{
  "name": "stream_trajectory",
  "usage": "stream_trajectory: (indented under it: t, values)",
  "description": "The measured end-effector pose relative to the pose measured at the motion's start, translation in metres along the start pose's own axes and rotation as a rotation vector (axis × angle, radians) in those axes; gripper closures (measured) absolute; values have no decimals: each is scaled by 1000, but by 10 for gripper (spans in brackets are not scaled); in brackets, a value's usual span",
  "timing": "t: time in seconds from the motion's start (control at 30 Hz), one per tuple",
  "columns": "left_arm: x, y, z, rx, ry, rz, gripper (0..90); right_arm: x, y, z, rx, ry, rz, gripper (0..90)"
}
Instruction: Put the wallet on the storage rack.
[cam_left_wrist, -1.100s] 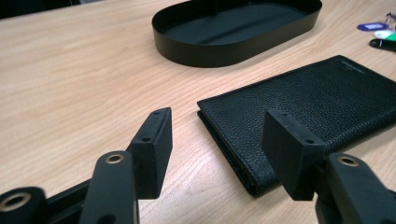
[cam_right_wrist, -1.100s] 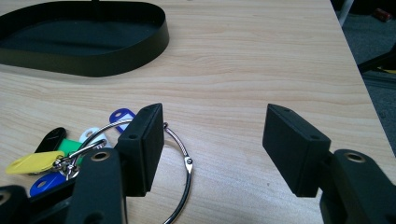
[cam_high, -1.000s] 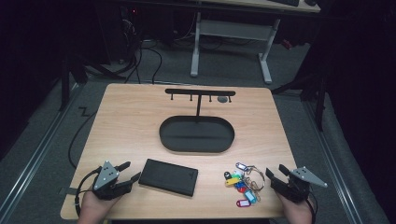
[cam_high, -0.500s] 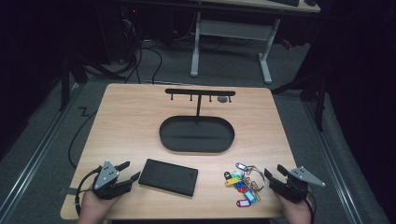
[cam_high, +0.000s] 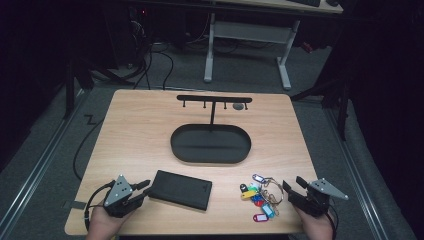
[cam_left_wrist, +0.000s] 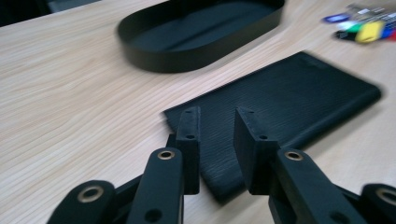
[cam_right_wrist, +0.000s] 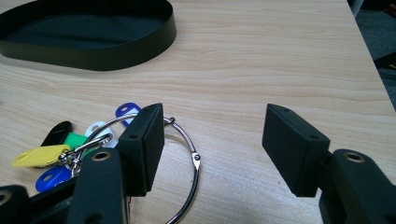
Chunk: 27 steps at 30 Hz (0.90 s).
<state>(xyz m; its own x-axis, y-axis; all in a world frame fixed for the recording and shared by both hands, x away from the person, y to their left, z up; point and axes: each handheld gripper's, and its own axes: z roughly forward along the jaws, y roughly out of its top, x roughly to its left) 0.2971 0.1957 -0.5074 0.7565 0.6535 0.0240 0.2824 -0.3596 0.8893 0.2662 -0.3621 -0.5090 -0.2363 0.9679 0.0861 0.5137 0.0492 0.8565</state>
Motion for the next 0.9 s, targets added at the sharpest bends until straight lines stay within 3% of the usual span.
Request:
stream_trajectory:
  t: [0.17, 0.23, 0.4, 0.43, 0.47, 0.63, 0.77, 0.9]
  values:
    - [-22, 9, 6, 6, -48, 56, 760, -1, 0, 0, -1, 3, 3, 394]
    - [-33, 13, 12, 17, -88, 65, 767, 0, 0, 1, -1, 4, 3, 394]
    - [-72, 18, 37, 102, -193, 193, 851, 0, 1, 2, -2, 9, -5, 394]
    - [-72, 18, 37, 102, -193, 193, 855, 0, 1, 2, -2, 9, -5, 394]
    - [-83, 19, 45, 128, -224, 228, 859, 0, 1, 2, -1, 11, -3, 395]
    - [-101, 21, 64, 190, -272, 286, 859, 0, 0, 2, 0, 15, -2, 395]
    - [-107, 21, 75, 219, -253, 338, 867, 0, 0, 3, 1, 19, 1, 396]
    - [-106, 25, 87, 223, -238, 345, 881, 0, 0, 3, 5, 22, 0, 396]
